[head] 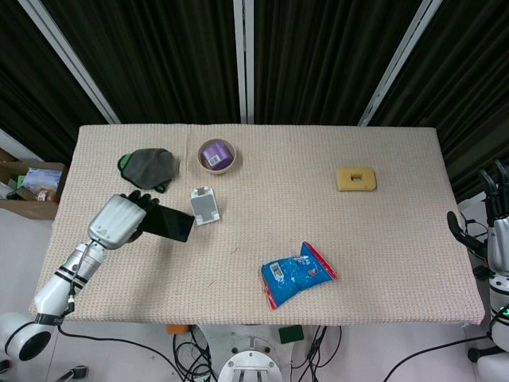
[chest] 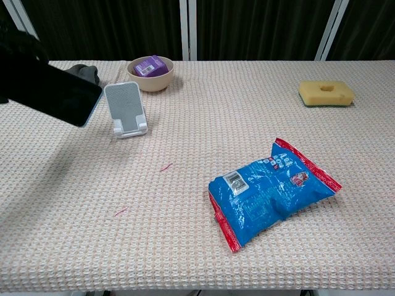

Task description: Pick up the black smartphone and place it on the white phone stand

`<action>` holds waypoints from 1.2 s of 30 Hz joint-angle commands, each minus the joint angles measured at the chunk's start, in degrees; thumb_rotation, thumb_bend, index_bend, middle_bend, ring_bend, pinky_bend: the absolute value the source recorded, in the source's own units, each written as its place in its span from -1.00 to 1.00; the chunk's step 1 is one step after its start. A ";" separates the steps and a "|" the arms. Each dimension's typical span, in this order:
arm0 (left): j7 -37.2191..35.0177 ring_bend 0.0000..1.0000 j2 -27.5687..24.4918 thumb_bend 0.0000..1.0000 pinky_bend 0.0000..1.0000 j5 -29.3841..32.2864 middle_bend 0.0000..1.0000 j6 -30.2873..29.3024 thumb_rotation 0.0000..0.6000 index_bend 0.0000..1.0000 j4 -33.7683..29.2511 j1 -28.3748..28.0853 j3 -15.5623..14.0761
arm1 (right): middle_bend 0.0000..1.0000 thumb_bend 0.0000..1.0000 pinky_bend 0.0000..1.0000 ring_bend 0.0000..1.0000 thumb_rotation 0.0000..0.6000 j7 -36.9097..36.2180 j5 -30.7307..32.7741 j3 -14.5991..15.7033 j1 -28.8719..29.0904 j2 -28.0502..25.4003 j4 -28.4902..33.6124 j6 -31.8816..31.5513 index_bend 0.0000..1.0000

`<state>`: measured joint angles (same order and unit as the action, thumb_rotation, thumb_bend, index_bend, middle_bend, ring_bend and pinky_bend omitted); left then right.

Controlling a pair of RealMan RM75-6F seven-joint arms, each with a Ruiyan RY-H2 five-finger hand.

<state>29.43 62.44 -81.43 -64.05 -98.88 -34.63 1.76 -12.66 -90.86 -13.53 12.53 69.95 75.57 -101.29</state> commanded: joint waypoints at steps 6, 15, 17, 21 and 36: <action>24.78 -0.02 -4.54 -0.15 0.33 -12.81 0.38 4.41 1.00 0.46 1.42 -10.63 4.29 | -1.00 -0.31 -1.00 -1.00 1.00 0.47 -0.18 -0.03 -0.04 0.15 -0.56 -0.26 -1.00; 25.41 -0.03 -4.11 -0.16 0.30 -23.08 0.38 15.38 1.00 0.44 5.66 -19.66 2.95 | -1.00 -0.31 -1.00 -1.00 1.00 0.14 0.50 -0.19 -0.73 -0.04 -0.90 -0.72 -1.00; 25.75 -0.03 -3.88 -0.16 0.30 -23.96 0.38 17.11 1.00 0.45 5.91 -20.99 3.07 | -1.00 -0.31 -1.00 -1.00 1.00 0.07 0.71 -0.27 -0.75 0.07 -1.03 -0.65 -1.00; 27.52 -0.03 -2.70 -0.16 0.31 -23.43 0.38 21.96 1.00 0.44 6.92 -23.30 3.73 | -1.00 -0.31 -1.00 -1.00 1.00 0.07 0.57 -0.03 -0.57 0.59 -1.54 -0.27 -1.00; 30.77 -0.03 2.24 -0.15 0.31 -16.50 0.38 28.48 1.00 0.44 9.21 -25.99 5.55 | -1.00 -0.31 -1.00 -1.00 1.00 -0.70 0.72 0.01 -0.22 1.32 -2.58 0.36 -1.00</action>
<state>61.33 64.19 -97.19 -35.02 -90.46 -60.47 7.93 -13.32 -90.16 -13.51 12.34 71.28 73.00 -100.90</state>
